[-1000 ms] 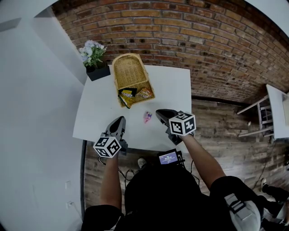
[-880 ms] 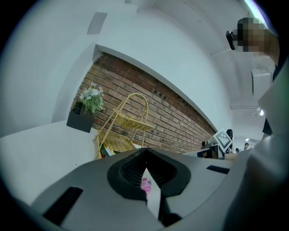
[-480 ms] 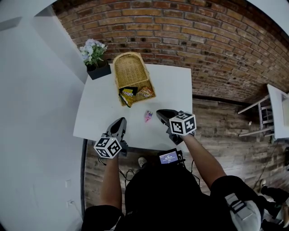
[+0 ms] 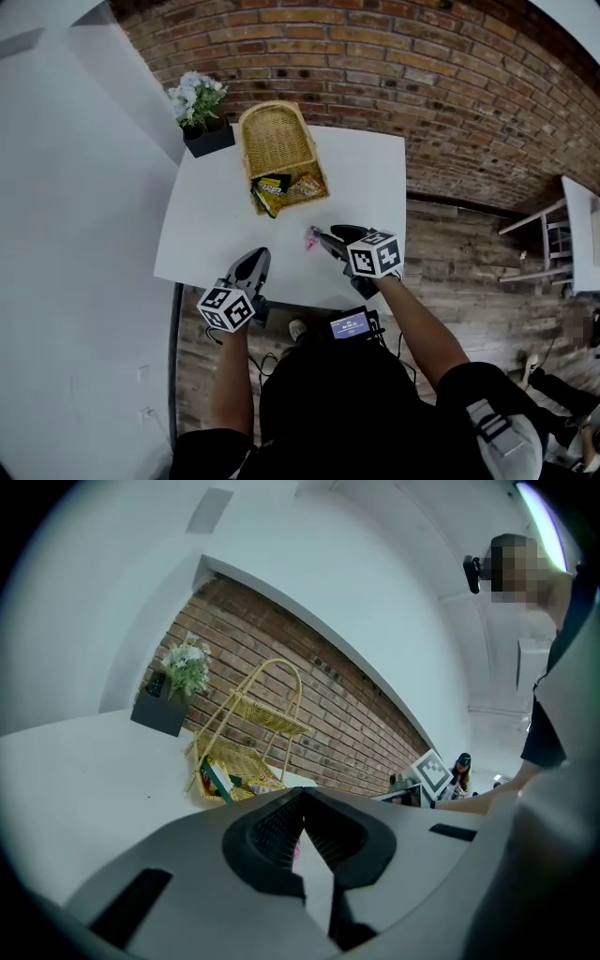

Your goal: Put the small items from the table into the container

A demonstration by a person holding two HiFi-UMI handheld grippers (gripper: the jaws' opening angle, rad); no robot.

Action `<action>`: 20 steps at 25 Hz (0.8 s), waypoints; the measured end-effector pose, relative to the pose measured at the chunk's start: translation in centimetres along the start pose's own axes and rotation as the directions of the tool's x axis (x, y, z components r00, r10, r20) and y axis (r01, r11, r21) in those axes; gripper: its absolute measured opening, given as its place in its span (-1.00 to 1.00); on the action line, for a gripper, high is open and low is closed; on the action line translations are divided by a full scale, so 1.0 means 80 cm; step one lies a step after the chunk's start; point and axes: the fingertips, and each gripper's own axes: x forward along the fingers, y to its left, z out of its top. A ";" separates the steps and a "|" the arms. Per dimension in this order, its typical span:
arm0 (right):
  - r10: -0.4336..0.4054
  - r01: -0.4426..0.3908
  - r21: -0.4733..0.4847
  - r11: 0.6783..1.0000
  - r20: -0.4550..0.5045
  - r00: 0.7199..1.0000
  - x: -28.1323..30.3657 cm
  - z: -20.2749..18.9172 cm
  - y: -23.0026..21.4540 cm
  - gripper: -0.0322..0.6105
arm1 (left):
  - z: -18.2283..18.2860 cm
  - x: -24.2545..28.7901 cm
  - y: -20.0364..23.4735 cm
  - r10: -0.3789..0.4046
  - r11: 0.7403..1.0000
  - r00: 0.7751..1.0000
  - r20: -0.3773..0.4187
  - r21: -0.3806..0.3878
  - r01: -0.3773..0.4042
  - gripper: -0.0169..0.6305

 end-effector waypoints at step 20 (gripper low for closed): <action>-0.134 0.144 0.074 0.987 -0.123 0.983 0.078 -0.045 -0.042 -0.02 | -0.017 -0.010 0.017 -0.049 0.996 0.998 -0.038 -0.076 0.046 -0.92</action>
